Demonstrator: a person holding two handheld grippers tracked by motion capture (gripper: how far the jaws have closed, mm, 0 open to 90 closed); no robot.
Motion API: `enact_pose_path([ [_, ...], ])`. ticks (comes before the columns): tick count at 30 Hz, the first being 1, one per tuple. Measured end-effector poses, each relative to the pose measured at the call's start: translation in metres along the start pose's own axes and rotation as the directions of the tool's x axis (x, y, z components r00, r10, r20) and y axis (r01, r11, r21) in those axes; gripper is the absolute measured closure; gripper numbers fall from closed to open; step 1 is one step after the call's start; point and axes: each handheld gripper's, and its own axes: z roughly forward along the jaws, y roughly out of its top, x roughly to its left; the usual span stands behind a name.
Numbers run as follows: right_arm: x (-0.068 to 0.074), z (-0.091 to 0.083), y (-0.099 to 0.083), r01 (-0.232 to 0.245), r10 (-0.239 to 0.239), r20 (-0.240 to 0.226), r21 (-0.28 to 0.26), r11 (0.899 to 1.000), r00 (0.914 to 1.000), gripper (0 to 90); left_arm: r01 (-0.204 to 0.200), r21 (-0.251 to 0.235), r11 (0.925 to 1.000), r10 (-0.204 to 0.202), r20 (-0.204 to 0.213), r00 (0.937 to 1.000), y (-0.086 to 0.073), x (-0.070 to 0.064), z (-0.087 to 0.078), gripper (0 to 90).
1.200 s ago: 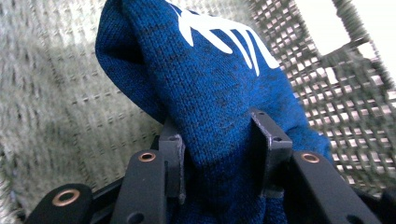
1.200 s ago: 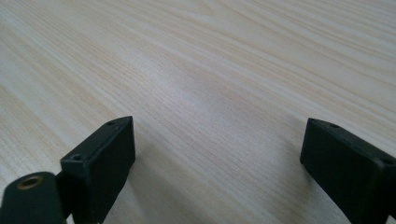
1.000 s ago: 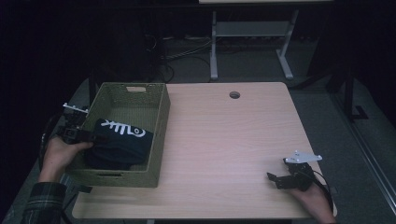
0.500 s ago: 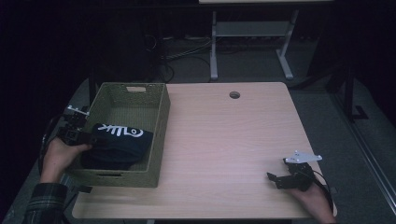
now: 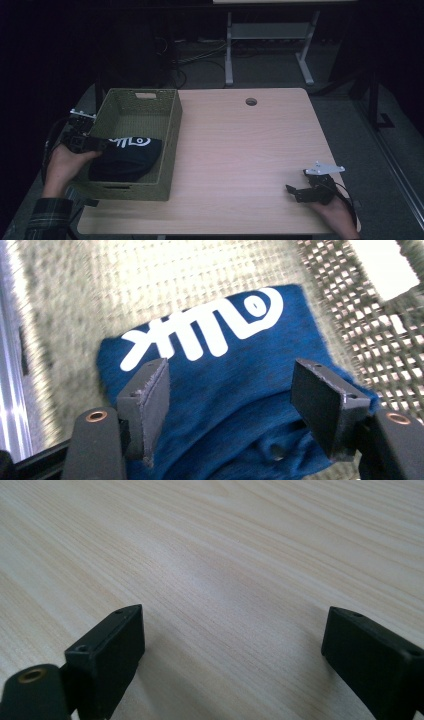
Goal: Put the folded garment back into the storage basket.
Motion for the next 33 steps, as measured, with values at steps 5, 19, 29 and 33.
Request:
enact_pose_path([
  [5, 0.000, 0.000, 0.000, 0.001, -0.001, 0.000, 0.000, 1.000, 1.0000, 9.7, -0.023, -0.039, 0.9990, 0.024, 0.038, 0.9990, 0.010, -0.020, 0.000, 28.6],
  [19, 0.000, 0.000, 0.000, 0.002, -0.002, 0.000, -0.001, 1.000, 1.0000, 9.7, -0.087, -0.123, 0.9886, 0.102, 0.118, 0.9879, 0.033, -0.076, 0.012, 15.8],
  [29, 0.000, 0.000, 0.000, -0.001, 0.001, 0.000, 0.000, 1.000, 1.0000, 9.7, -0.144, -0.160, 0.9765, 0.170, 0.163, 0.9718, 0.044, -0.119, 0.026, 12.9],
  [33, 0.000, 0.000, 0.000, 0.000, 0.000, 0.000, 0.000, 1.000, 1.0000, 9.7, -0.168, -0.174, 0.9702, 0.200, 0.186, 0.9619, 0.045, -0.136, 0.031, 12.9],
])
